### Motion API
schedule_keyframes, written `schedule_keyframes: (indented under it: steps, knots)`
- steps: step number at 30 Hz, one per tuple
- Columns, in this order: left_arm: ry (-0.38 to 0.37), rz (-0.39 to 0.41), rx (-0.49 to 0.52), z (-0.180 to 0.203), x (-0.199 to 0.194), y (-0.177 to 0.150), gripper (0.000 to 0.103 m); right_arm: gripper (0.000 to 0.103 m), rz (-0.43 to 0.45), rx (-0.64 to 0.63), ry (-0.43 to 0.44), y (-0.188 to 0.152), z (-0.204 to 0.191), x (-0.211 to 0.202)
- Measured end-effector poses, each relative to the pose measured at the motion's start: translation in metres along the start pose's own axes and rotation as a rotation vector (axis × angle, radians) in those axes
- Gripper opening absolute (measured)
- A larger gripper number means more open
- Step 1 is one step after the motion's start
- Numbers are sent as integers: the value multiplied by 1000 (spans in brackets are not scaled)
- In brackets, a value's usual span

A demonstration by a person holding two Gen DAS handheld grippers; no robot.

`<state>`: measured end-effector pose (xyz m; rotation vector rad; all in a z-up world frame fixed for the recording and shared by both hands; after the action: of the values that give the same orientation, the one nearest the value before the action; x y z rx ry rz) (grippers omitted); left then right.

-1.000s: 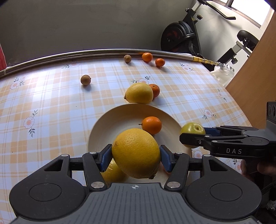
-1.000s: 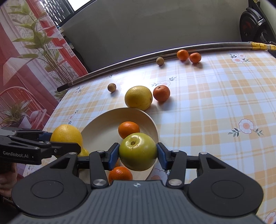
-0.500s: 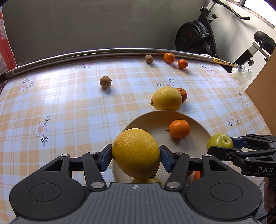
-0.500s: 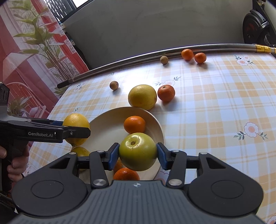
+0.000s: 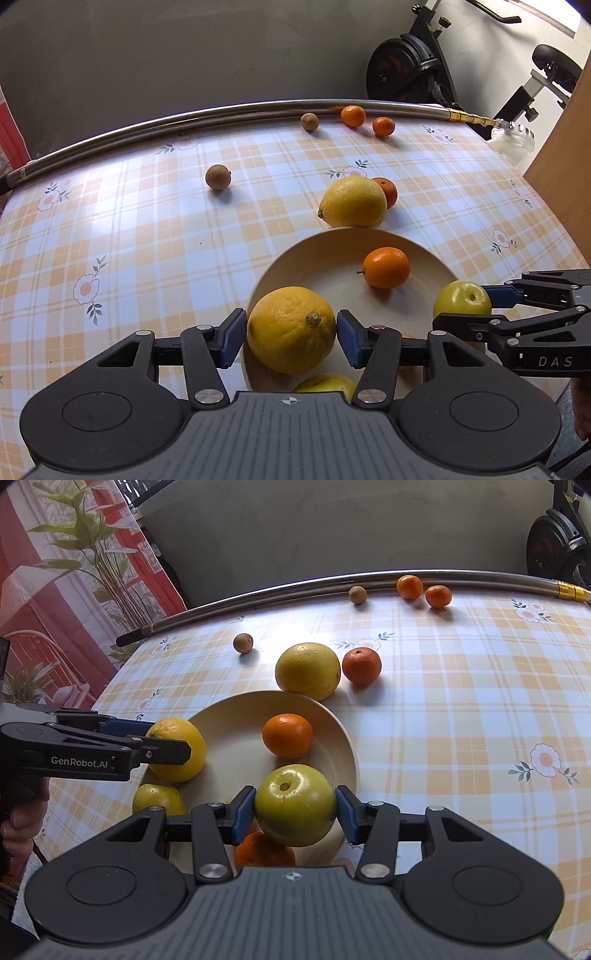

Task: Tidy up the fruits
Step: 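Lower the lemon into the plate with left while right lowers the green fruit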

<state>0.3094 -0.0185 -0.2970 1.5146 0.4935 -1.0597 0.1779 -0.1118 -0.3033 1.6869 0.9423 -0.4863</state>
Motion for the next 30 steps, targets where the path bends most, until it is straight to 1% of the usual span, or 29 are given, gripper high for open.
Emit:
schedule_keyframes:
  steps: [3, 8, 12, 18, 23, 30]
  knots:
    - [3, -6, 1, 0, 1, -1, 57, 50, 1, 4, -1, 0, 1, 0]
    - [-11, -25, -31, -5, 4, -7, 57, 50, -1, 5, 1, 0, 1, 1]
    - [6, -22, -30, -7, 4, -9, 57, 50, -1, 5, 1, 0, 2, 1]
    - [14, -28, -66, -15, 4, -12, 56, 51, 1, 8, 1, 0, 2, 1]
    - [4, -5, -101, -16, -4, -14, 56, 51, 12, 6, 5, 0, 1, -1]
    - [14, 58, -136, -15, -25, -13, 56, 51, 38, 7, 4, 1, 0, -9]
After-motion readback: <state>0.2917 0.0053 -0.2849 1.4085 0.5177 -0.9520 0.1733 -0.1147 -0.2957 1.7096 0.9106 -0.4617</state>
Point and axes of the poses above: each gripper's, at about its wrist camera, not at the fingertips, and x roughly the way its jaws point, z to its right, y to its top, the point moved 4 cm from there along x, roughly the way its jaws point, and after that the axes turned 2 degrees about -x, right-handed, at the moved point
